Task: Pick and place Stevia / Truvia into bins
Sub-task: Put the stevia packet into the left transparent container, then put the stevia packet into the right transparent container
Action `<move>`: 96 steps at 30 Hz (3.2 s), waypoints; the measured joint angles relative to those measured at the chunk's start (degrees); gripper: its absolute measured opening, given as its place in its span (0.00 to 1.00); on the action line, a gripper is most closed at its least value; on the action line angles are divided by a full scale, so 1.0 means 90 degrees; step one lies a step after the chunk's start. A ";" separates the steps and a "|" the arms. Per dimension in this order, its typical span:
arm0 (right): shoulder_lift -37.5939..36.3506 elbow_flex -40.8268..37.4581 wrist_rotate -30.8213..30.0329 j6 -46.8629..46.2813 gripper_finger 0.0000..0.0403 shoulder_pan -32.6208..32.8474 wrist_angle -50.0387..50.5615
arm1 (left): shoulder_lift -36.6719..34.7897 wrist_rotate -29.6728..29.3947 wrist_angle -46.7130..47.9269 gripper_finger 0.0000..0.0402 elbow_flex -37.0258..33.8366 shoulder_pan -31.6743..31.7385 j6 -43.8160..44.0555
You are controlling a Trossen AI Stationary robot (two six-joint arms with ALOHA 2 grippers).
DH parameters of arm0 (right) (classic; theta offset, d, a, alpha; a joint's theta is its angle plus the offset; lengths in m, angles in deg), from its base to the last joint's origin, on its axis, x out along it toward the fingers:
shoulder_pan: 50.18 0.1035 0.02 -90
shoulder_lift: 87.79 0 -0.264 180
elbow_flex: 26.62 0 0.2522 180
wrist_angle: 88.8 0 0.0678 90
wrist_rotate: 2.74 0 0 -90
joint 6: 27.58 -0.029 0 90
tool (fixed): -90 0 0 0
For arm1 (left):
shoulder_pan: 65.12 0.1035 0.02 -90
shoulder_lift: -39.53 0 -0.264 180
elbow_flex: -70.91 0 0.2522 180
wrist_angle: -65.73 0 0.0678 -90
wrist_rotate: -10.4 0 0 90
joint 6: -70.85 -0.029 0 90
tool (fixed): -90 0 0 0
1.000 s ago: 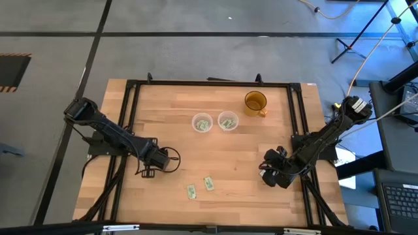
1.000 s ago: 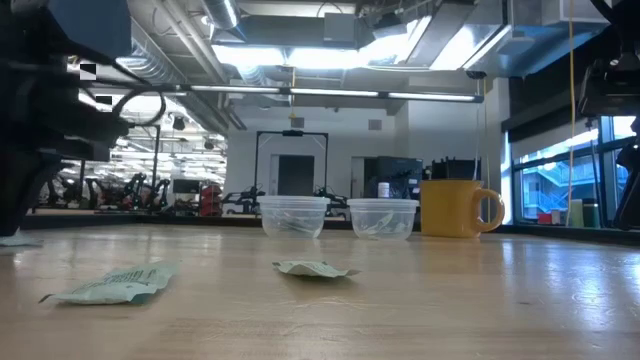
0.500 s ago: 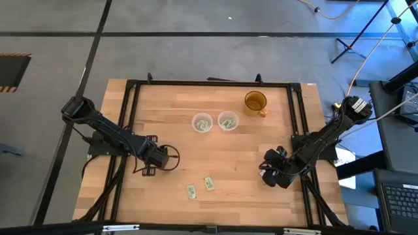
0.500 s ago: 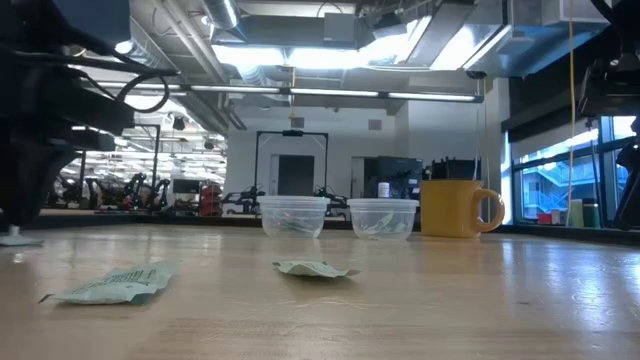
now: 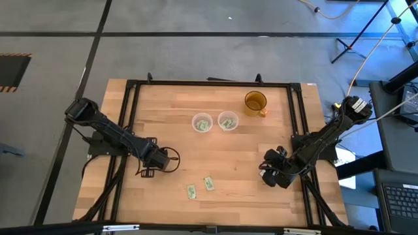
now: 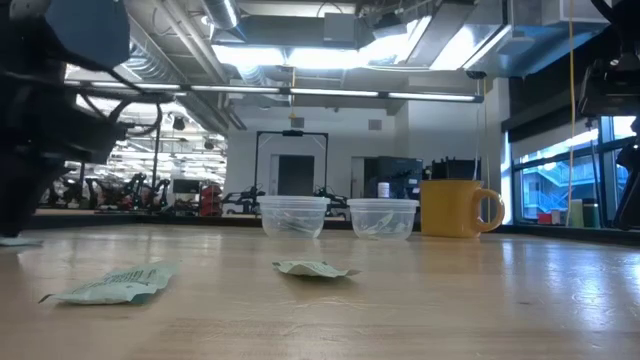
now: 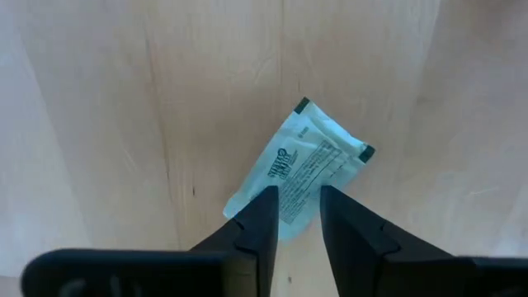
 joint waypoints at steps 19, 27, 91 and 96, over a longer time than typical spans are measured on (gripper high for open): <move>0.0001 0.0000 0.0002 0.0000 0.32 0.0001 -0.0002 | 0.0242 0.0086 0.0250 0.01 0.0219 0.0012 -0.0189; 0.0001 0.0000 0.0002 0.0002 0.32 -0.0002 0.0000 | -0.0248 -0.0403 0.0222 0.01 0.0899 0.0697 -0.0219; 0.0732 0.0520 0.1683 -0.0286 0.16 -0.0011 0.0500 | 0.0478 -0.0627 -0.4213 0.15 0.1878 0.3857 -0.3738; 0.0996 0.0520 0.1654 -0.0284 0.16 -0.0011 0.0256 | 0.0478 -0.0630 -0.4213 0.15 0.1878 0.3857 -0.3830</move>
